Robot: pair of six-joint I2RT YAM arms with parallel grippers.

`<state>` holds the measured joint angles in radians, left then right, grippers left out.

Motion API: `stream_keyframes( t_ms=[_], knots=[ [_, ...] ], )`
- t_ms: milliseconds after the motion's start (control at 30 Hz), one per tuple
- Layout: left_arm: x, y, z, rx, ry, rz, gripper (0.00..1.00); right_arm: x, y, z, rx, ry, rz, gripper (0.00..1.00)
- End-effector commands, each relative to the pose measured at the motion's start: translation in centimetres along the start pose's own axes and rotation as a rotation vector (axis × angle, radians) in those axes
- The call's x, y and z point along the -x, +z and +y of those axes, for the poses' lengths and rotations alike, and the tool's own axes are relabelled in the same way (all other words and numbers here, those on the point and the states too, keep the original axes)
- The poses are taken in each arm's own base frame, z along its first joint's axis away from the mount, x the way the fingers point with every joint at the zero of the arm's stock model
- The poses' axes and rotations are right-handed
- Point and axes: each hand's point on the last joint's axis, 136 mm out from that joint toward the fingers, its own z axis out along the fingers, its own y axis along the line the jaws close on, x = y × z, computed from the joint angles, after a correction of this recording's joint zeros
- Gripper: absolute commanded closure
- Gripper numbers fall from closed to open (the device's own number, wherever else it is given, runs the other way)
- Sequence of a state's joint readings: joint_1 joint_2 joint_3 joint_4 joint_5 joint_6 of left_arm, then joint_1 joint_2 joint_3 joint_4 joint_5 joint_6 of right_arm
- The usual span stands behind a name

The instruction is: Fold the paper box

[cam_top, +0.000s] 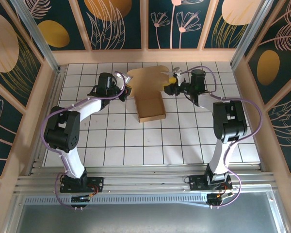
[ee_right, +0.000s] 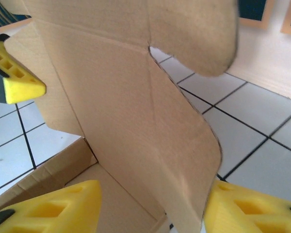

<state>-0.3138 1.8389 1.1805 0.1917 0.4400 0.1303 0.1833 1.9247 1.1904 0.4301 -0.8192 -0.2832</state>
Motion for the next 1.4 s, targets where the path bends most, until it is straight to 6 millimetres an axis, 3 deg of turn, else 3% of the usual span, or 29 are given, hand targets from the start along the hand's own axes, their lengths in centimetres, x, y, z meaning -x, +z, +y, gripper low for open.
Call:
stream_keyframes(
  t_ms=[0,233,367,433,500,600,733,867,1000,1367],
  knots=[
    [1.2,-0.3,-0.6,-0.027,0.028,-0.012,1.0,2.2,0.7,0.8,0.079,-0.051,-0.055,0.56],
    [1.9,-0.6,-1.0,-0.041,0.009,-0.039,1.0,2.4,1.4,1.3,0.074,-0.037,-0.042,0.76],
    [2.4,-0.2,-1.1,-0.04,-0.075,-0.037,1.0,2.3,2.3,1.4,-0.038,-0.036,-0.004,0.84],
    [2.4,0.1,-1.3,-0.022,-0.101,-0.021,1.0,1.7,2.6,1.2,-0.117,-0.035,0.025,0.78],
    [2.4,0.2,-1.4,-0.004,-0.117,-0.008,1.0,0.9,2.3,1.3,-0.167,-0.027,0.046,0.59],
    [2.2,0.2,-0.7,0.036,-0.137,-0.001,1.0,0.1,0.7,1.1,-0.205,-0.002,0.038,0.57],
    [2.2,0.3,-0.2,0.063,-0.141,0.016,1.0,-0.7,-0.8,0.5,-0.233,0.032,0.051,0.68],
    [2.8,0.4,-0.8,0.044,-0.15,0.001,1.0,-1.2,-0.3,1.2,-0.198,0.071,0.078,0.8],
    [2.8,0.8,-2.0,0.023,-0.139,0.012,1.0,-1.5,0.6,1.3,-0.216,0.106,0.093,0.99],
    [1.2,3.1,-4.6,0.035,-0.23,0.042,1.0,-3.9,2.5,1.6,-0.349,0.139,0.172,1.0]
  ],
)
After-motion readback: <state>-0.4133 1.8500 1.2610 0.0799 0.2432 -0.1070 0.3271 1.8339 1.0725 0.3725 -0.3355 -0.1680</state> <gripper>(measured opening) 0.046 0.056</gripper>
